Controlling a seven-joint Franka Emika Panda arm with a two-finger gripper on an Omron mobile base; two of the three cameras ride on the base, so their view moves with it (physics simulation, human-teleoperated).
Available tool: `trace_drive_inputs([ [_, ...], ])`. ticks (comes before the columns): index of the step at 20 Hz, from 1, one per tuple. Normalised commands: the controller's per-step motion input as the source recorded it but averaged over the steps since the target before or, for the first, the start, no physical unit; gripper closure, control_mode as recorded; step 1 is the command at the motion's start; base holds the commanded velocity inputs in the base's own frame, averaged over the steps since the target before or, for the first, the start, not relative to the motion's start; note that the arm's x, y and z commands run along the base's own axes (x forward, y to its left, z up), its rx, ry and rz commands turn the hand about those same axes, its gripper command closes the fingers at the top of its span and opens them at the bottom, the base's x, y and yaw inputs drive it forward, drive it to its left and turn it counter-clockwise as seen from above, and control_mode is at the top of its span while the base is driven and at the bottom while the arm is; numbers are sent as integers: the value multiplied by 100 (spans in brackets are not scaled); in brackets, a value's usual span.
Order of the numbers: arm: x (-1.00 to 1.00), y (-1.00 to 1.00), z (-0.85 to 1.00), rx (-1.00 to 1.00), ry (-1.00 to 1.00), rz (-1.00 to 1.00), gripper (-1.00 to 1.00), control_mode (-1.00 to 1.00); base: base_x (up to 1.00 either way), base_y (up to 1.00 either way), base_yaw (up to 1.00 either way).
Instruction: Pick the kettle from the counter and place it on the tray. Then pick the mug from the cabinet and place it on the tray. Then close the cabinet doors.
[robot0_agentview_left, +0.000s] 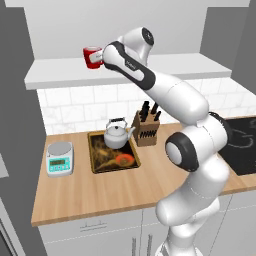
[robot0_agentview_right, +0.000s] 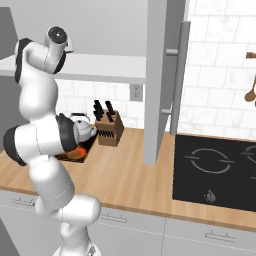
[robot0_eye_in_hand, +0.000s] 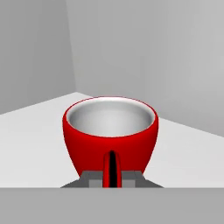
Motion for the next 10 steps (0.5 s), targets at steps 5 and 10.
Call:
trace_drive_inputs([
  [5,-13,-2,0,0,-1,2,100,-100,0,0,0],
  [10,-55,-6,5,0,-1,5,100,-100,0,0,0],
])
